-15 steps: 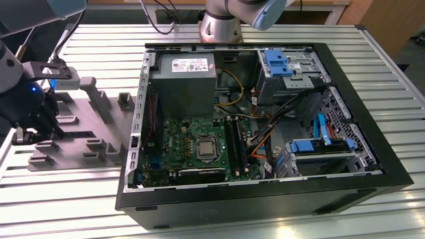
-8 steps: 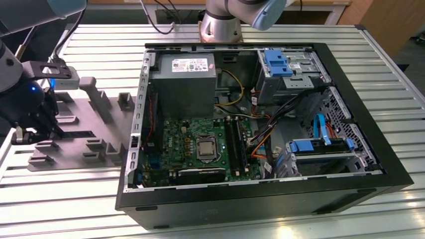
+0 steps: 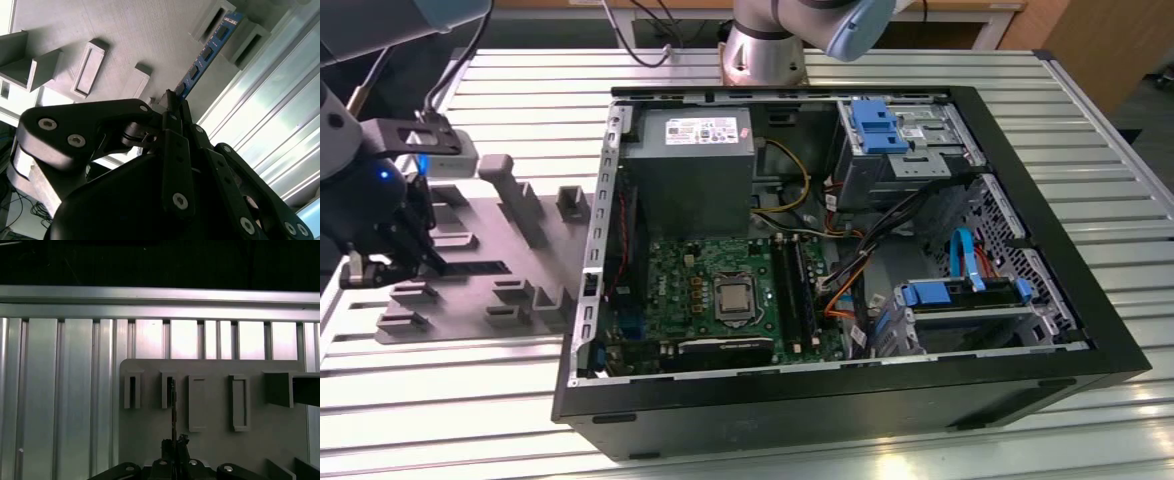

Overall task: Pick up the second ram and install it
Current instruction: 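Pick up the second ram and move it above second insertion slot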

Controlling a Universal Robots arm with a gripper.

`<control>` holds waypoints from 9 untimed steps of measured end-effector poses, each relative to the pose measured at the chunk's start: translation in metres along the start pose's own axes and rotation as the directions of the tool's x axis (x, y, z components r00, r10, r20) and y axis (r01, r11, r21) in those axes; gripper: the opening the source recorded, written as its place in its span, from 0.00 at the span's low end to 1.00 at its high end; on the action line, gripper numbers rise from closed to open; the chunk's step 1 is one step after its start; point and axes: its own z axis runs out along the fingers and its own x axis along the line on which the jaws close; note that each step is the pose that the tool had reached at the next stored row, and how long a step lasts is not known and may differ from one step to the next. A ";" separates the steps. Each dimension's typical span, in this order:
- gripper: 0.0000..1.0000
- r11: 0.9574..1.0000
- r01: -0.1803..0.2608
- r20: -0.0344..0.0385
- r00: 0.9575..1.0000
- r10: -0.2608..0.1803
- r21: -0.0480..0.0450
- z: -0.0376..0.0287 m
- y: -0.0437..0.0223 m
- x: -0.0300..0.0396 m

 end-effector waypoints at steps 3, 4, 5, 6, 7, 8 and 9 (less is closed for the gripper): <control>0.14 1.000 0.000 0.000 1.000 0.000 0.000 -0.0022 0.0001 -0.0001; 0.14 1.000 0.000 0.000 1.000 0.000 0.000 -0.0030 0.0001 -0.0002; 0.14 1.000 0.000 0.000 1.000 0.000 0.000 -0.0038 0.0002 -0.0002; 0.14 1.000 0.000 0.000 1.000 0.000 0.000 -0.0047 0.0002 -0.0003; 0.14 1.000 0.000 0.000 1.000 0.000 0.000 -0.0055 0.0002 -0.0003; 0.14 1.000 0.000 0.000 1.000 0.000 0.000 -0.0065 0.0003 -0.0004; 0.14 1.000 0.000 0.000 1.000 0.000 0.000 -0.0073 0.0003 -0.0004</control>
